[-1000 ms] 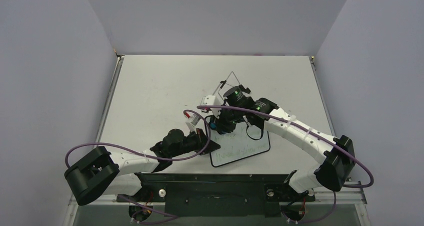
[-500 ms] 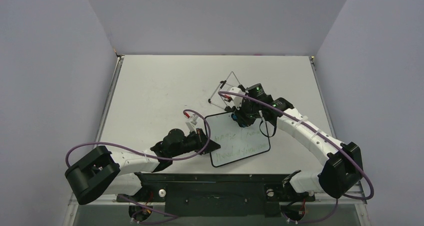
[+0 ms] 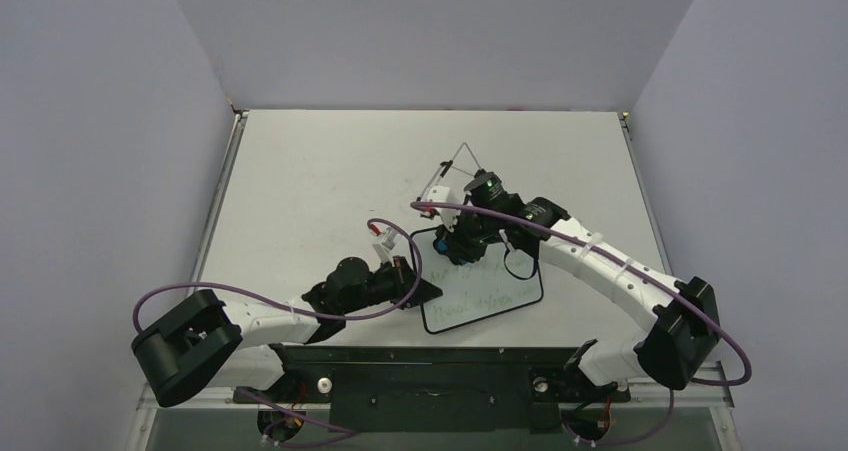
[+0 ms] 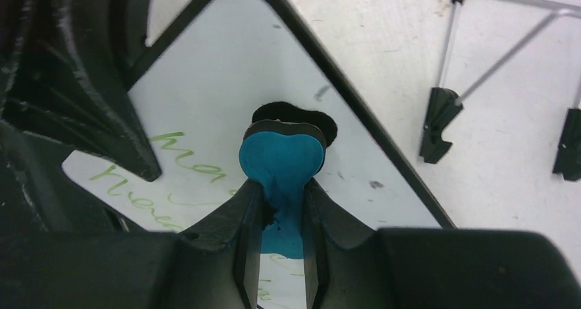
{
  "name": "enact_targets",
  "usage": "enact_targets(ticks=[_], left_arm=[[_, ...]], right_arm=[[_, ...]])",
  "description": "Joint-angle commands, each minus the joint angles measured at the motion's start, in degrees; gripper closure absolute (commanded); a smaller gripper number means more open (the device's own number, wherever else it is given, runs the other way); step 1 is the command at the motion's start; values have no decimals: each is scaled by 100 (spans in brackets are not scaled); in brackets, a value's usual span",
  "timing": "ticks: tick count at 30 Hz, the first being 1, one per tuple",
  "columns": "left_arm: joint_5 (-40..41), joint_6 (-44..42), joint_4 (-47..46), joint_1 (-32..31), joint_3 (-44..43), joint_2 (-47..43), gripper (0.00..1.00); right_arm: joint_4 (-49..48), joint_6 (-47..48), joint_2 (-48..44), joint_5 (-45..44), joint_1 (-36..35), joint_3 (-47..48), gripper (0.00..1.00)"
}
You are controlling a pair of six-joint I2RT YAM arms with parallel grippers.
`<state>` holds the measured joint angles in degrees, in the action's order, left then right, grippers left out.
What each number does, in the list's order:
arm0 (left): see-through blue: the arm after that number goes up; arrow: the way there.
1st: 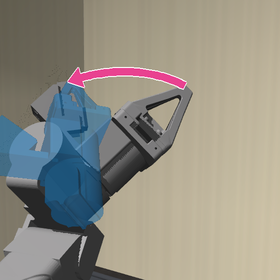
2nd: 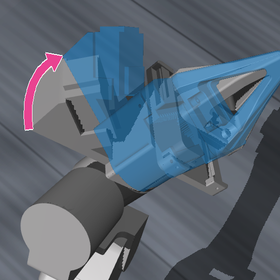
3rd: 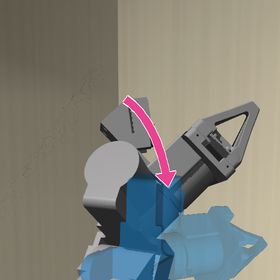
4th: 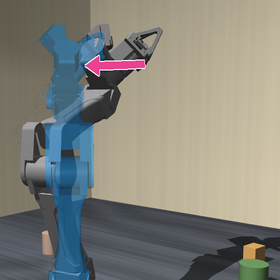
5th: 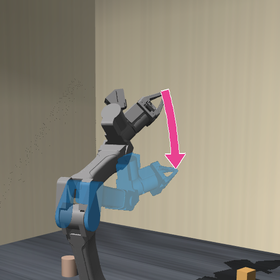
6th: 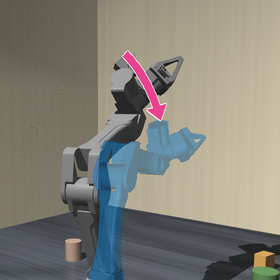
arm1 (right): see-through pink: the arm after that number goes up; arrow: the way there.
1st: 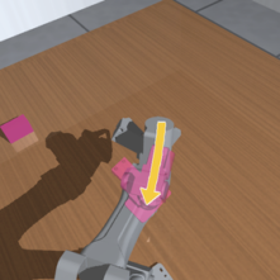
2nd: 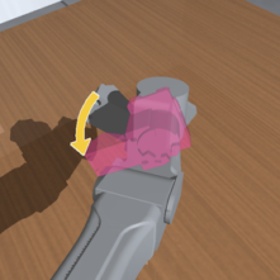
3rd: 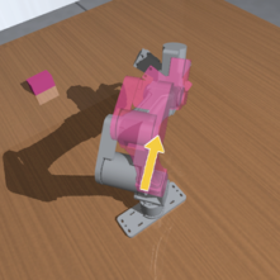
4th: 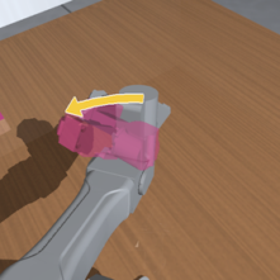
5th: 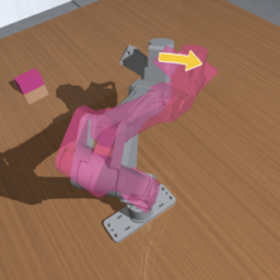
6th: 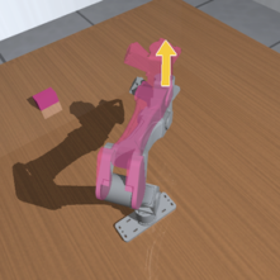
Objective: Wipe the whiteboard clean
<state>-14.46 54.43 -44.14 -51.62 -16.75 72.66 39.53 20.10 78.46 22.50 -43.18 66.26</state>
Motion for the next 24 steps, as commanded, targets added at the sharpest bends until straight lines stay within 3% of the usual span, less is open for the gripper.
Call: enact_targets(ticks=[1,6,9,14,19,24], left_arm=[[-147,-44,-1078,-28,-264,-137,100],[-128,-66,-1044,-28,-221,-211,100],[-115,-94,-1015,-17,-200,-254,100],[-113,-100,-1015,-6,-181,-297,100],[-119,-91,-1002,-6,-200,-278,100],[-89,-78,-977,-7,-167,-330,100]], right_arm=[[-376,-378,15,-625,504,213,100],[-477,-217,-300,-896,1129,-306,100],[-423,188,-630,-928,1170,-669,100],[-281,538,-825,-242,943,-1027,100],[-224,560,-776,91,410,-695,100],[-316,375,-599,-49,613,-313,100]])
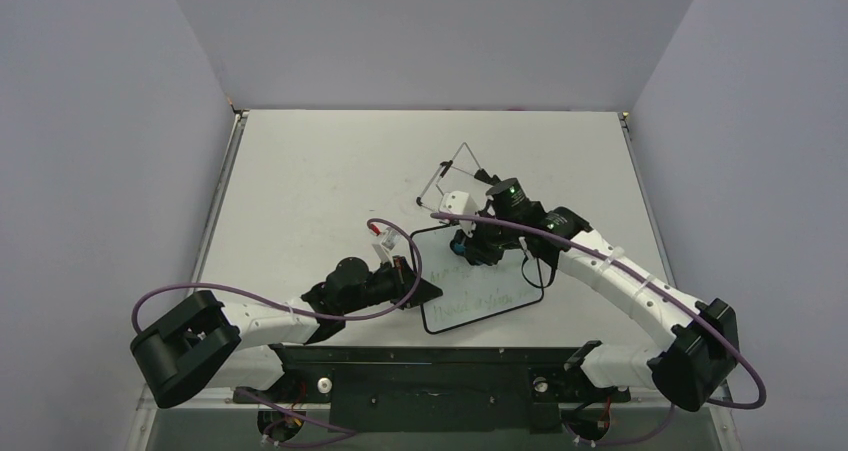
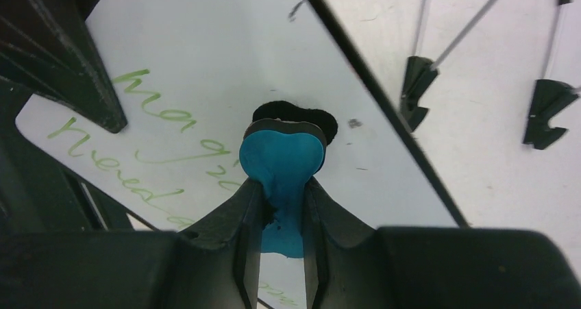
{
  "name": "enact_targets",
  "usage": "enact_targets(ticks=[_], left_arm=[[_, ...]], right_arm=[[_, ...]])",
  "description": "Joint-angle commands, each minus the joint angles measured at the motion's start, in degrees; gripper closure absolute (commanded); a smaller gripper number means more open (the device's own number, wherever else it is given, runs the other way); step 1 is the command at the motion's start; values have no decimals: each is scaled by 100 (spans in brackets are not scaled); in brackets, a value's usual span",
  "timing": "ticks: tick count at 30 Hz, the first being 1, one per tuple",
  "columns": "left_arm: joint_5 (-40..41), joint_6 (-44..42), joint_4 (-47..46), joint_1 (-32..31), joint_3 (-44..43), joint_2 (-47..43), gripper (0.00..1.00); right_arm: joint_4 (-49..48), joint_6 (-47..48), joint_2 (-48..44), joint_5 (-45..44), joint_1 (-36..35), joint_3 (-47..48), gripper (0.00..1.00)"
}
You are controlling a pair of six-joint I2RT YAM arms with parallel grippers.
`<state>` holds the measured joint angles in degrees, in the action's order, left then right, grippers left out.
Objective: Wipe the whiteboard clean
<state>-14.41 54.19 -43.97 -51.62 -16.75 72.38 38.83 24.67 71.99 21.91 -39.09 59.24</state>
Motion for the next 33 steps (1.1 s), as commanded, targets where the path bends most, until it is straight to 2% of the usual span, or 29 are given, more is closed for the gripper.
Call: enact_targets(ticks=[1,7,10,14,20,23,28,33], left_arm=[[-86,-56,-984,-7,-160,-338,100],[-70,-95,-921,-6,-119,-434,100],[-64,-125,-879,9,-111,-472,100],[-20,-137,-908,17,-77,-489,100],[-42,-129,-893,26,-106,-480,100],[-43,-124,-869,27,-125,-487,100],[-46,-119,-859,18,-129,-514,100],[-70,-128,-882,19,-106,-519,100]], right_arm=[[-285,-117,50,-120,351,299,100],[-486,84,-69,-317,1201,-417,100],[-497,235,-194,-378,1391,-649,100],[-494,339,-388,-104,1244,-796,100],[-343,301,-404,479,337,-297,100],[-366,181,-191,341,383,-78,100],[-639,-81,-88,-133,1149,-222,100],[-624,87,-85,-677,1546,-520,100]])
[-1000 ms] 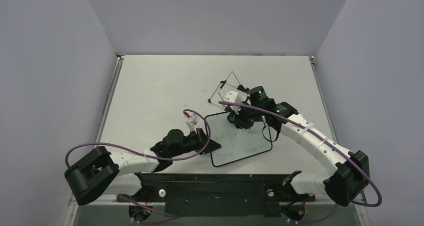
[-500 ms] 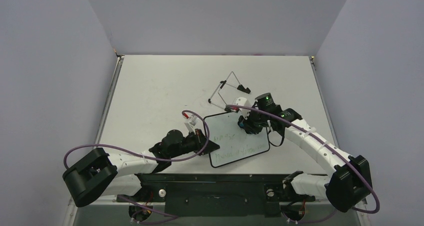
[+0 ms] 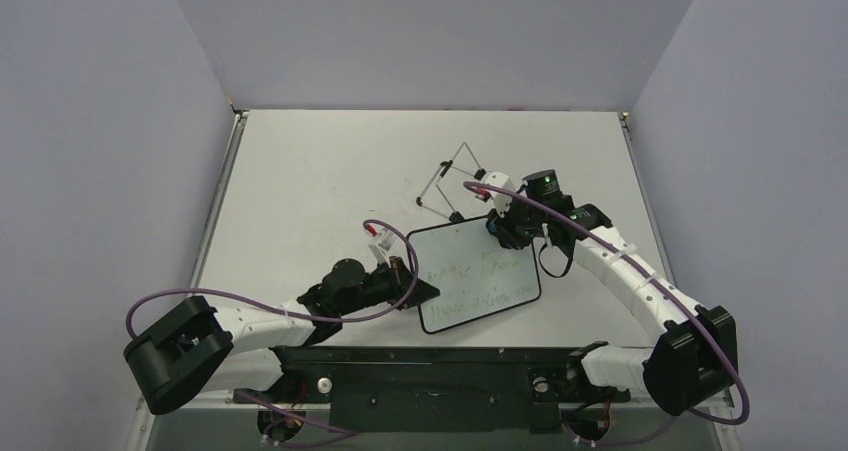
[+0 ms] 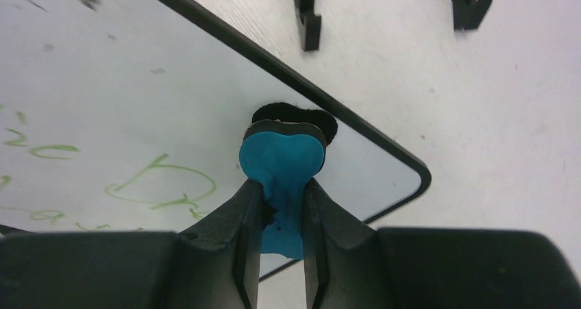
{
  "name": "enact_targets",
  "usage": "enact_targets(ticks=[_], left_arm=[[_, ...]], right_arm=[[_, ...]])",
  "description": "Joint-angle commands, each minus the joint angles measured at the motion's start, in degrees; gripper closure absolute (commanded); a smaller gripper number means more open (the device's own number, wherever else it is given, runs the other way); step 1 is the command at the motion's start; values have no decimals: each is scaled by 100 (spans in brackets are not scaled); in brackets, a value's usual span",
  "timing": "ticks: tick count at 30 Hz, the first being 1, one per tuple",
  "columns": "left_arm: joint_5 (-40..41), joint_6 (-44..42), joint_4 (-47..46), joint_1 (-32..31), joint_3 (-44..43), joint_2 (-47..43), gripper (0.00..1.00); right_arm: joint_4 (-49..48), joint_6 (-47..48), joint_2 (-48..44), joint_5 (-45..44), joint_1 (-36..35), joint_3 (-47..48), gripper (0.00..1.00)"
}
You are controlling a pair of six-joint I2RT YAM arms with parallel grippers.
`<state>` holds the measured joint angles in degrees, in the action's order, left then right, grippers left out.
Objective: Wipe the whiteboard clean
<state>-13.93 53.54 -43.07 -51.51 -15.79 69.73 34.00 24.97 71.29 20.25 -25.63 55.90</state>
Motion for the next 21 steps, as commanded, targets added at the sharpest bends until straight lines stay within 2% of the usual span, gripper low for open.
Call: enact_targets(ticks=[1,5,8,12,17,21], left_arm=[[-118,-63,-974,8,-191,-261,100],[-92,-78,-975,13,-163,-284,100],[-95,-79,-975,18,-168,-278,100],[-105,-72,-974,5,-189,-259,100],[-102,-67,-949,8,-181,-266,100],[-109,-80,-949,8,-162,-309,100]], right_arm=[[-123,98,-34,-515,208,-279,100],[147,380,-139,-34,171,-385,100],[343,567,-260,483,-155,-324,100],[213,396,-299,507,-621,-85,100],[-178,-154,-16,-94,-229,205,100],[-388,-222,13,-1096,116,1,100]])
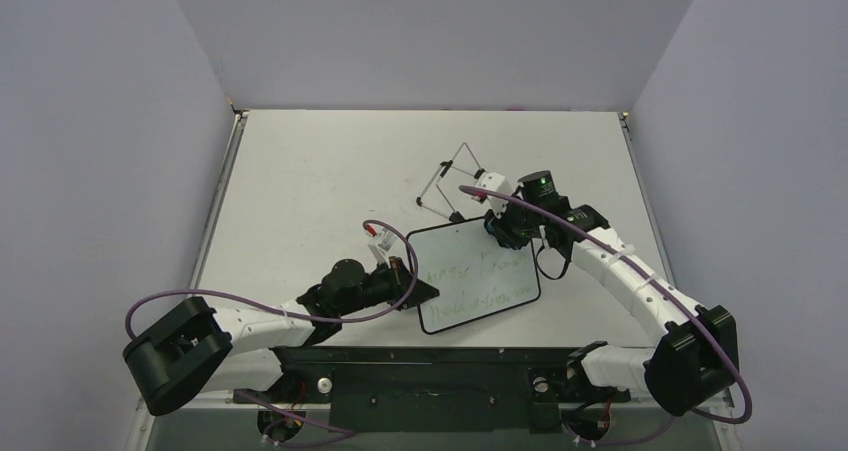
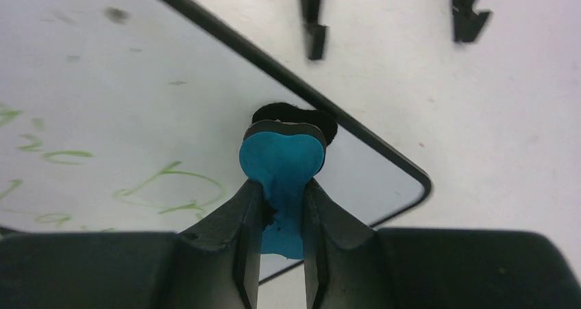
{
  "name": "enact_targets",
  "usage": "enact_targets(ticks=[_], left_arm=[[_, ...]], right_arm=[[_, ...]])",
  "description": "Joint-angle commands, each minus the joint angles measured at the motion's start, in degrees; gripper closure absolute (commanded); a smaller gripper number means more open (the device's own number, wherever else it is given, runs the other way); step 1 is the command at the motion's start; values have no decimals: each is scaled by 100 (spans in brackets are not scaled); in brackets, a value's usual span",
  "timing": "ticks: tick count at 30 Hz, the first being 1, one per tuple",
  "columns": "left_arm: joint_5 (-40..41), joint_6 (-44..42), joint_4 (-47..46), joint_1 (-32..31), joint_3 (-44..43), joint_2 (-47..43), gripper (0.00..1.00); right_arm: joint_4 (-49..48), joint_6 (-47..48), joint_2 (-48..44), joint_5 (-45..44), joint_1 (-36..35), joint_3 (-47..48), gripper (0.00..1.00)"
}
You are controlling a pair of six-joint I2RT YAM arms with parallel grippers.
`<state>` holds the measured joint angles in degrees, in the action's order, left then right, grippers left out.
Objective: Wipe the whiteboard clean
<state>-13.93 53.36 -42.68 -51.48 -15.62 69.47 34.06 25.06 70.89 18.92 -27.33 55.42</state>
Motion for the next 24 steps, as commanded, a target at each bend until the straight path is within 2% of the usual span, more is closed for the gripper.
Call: enact_targets(ticks=[1,5,8,11,19,24], left_arm=[[-109,-67,-988,7,-179,-288,100],[-125,-72,-1018,7,-171,-270,100],[-155,-72,-1063,4,-176,-211,100],[-189,-60,-1082,6,-201,-151,100],[-267,-15,-1115,-13,-324,63,100],[-302,6,-1154,-20,-390,183,100]], right_arm=[[-385,-208,44,-1036,323,4,100],[-256,-37,-43,-1099,416,-275,100],[-133,59,-60,-673,310,-275,100],[-87,66,-37,-470,-82,-84,100],[309,-49,568,-380,-1203,1277,100],[476,-101,855,-17,-1749,1584,100]])
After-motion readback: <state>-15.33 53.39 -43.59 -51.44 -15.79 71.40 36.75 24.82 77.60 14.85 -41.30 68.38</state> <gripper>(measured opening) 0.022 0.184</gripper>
